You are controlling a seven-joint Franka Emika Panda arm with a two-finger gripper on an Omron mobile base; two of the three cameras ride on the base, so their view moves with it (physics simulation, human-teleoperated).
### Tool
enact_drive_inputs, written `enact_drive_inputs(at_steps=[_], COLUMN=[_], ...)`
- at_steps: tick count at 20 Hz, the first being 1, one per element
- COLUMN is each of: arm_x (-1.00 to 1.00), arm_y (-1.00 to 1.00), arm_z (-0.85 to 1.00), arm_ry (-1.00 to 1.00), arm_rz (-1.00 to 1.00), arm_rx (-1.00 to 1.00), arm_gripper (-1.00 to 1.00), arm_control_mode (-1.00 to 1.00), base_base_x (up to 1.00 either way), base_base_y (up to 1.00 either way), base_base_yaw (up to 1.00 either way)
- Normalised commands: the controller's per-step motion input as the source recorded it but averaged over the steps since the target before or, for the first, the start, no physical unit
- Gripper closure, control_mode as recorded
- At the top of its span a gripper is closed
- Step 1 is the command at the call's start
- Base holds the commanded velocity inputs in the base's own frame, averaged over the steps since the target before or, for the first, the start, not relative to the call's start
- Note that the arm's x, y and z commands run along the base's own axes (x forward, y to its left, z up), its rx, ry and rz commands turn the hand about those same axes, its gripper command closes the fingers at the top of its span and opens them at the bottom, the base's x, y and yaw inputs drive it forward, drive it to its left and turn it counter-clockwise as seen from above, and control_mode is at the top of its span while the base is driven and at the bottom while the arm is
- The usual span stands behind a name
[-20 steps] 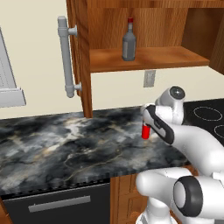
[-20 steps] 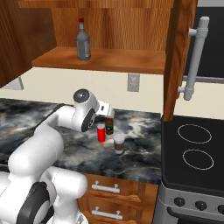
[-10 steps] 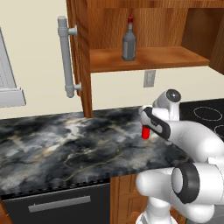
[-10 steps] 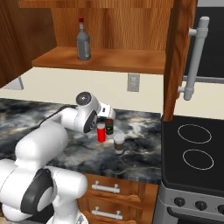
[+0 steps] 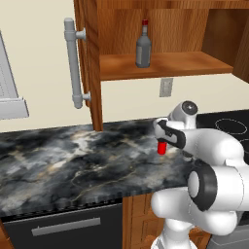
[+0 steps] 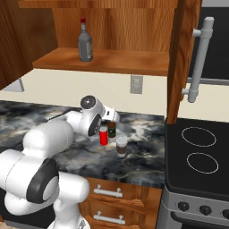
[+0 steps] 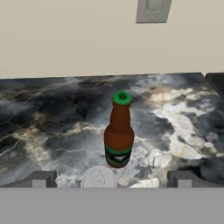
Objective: Sort all alcoholic drinks to one cabinet, and non-alcoholic drinks to the other.
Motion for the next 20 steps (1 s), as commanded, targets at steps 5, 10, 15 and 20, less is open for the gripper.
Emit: enact_drive_inputs(at_steps=[5, 10, 15, 20], arm_x=[0.15, 0.17, 0.17, 0.18], arm_y=[-0.11, -0.03, 0.0, 0.0], arm_z=[-0.13, -0.1, -0.06, -0.08], arm_ry=[0.0, 0.02, 0.02, 0.01], arm_rz=[-0.01, -0.01, -0.01, -0.01], arm_rx=[0.0, 0.0, 0.0, 0.0], arm_gripper=[-1.0, -1.0, -1.0, -1.0], arm_control_mode=[-1.0, -1.0, -1.0, -1.0], base_base_x=[0.0, 0.0, 0.0, 0.0], base_base_y=[0.0, 0.0, 0.0, 0.0], base_base_yaw=[0.0, 0.0, 0.0, 0.0])
